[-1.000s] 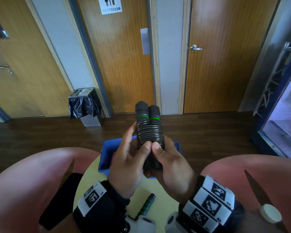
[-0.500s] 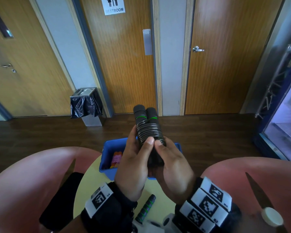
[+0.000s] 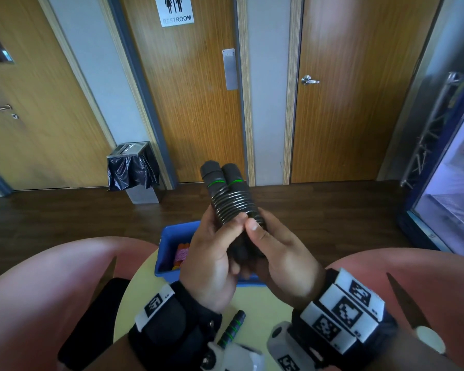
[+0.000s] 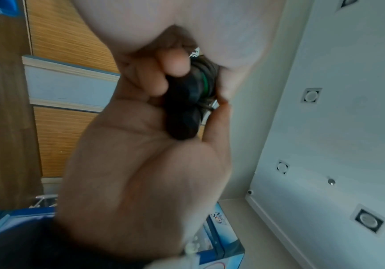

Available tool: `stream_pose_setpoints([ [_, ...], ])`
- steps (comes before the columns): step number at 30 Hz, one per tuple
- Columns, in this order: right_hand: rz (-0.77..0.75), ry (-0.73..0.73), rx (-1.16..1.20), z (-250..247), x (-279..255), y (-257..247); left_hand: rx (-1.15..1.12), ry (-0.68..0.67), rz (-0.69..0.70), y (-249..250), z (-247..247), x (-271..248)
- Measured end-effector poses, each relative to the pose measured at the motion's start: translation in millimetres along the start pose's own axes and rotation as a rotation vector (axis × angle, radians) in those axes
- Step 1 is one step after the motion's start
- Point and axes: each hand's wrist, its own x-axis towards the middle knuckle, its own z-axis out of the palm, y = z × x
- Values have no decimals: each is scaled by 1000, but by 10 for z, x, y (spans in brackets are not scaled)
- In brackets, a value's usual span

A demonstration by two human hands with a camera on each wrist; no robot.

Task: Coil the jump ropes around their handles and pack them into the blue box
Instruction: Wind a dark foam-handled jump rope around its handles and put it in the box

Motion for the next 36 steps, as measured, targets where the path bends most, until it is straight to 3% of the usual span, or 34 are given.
stream_pose_setpoints([
  [5, 82, -223, 8, -105, -40, -99, -130, -162, -182, 121, -79, 2],
  [9, 62, -143, 8, -43, -53, -59, -145, -123, -194, 112, -46, -22],
  [13, 1, -18, 12, 23, -44, 29, -101, -51, -128, 55, -42, -18],
  [21, 76, -87, 236, 2, -50, -20, 35, -30, 72, 62, -62, -24],
  [28, 61, -82, 253, 75, -44, 31, -28, -51, 2, 90, -70, -10],
  [32, 102, -78, 278, 80, -40, 16, -17, -5, 75, 46, -77, 11],
  [36, 159, -44, 276, 79, -52, -54, 3, -50, 131, 24, -72, 9],
])
